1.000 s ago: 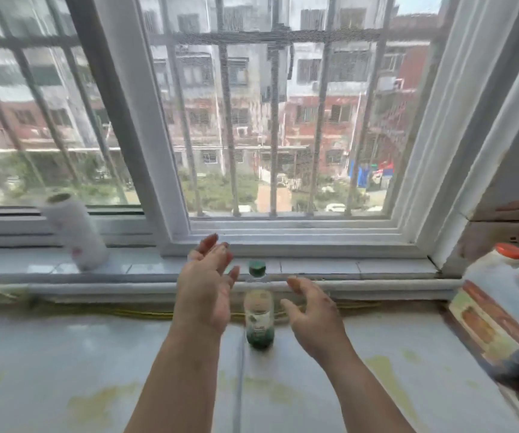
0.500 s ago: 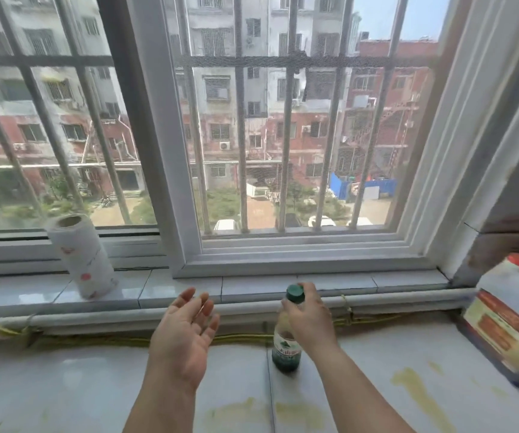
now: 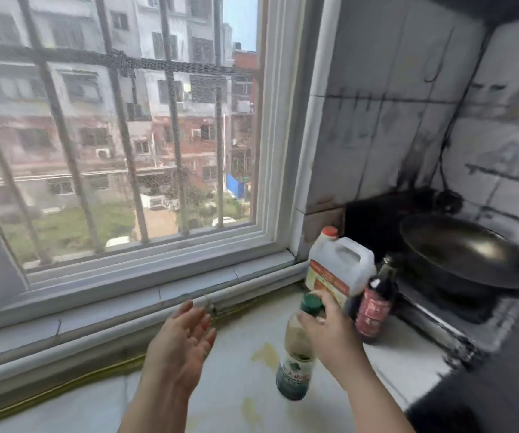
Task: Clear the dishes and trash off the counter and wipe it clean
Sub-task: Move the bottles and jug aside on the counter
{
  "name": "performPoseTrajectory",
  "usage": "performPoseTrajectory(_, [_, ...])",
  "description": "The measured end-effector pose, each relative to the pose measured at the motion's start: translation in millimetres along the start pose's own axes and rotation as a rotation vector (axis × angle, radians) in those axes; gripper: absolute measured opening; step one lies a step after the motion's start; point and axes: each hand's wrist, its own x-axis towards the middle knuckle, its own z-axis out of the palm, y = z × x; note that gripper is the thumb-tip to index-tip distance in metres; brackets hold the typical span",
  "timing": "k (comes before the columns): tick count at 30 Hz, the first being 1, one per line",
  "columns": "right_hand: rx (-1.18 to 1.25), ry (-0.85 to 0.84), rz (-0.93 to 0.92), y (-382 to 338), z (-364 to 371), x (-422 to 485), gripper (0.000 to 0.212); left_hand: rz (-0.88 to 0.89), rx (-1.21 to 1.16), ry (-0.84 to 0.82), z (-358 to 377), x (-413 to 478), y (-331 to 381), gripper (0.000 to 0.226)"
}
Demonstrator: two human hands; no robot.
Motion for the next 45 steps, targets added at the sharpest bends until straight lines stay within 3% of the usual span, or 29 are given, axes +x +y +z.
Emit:
performPoseTrajectory(10, [-0.151,0.364,0.09,71,-126,39,0.015,-0.027,0.089,0.013,49,5,-48,0.02])
performPoseTrajectory(22, [-0.099,0.455,0.232,117,-133,79,0.021,0.044,0.056,0.073,51,5,-54,0.02])
performPoseTrajectory(26, [-0.088,0.425,0.243,118,-136,82,0.04,0.049,0.049,0.067,53,7,-56,0.021])
performPoseTrajectory(29, [-0.091,0.486,0.159,111,-140,78,0.057,0.044,0.046,0.064,53,7,-57,0.021])
performPoseTrajectory(33, [-0.031,0.606,-0.141,79,-140,62,0.042,0.025,0.026,0.063,54,6,-58,0.021])
performPoseTrajectory(35, [0.084,0.542,-0.246,61,-133,51,0.031,0.013,0.001,0.062,53,3,-59,0.02])
performPoseTrajectory(38, [0.297,0.302,-0.274,45,-110,35,0.022,0.005,-0.067,0.069,45,-5,-59,0.016])
performPoseTrajectory(45, [0.711,-0.181,0.096,45,-23,24,0.021,0.115,-0.228,0.202,-5,-40,-38,0.014])
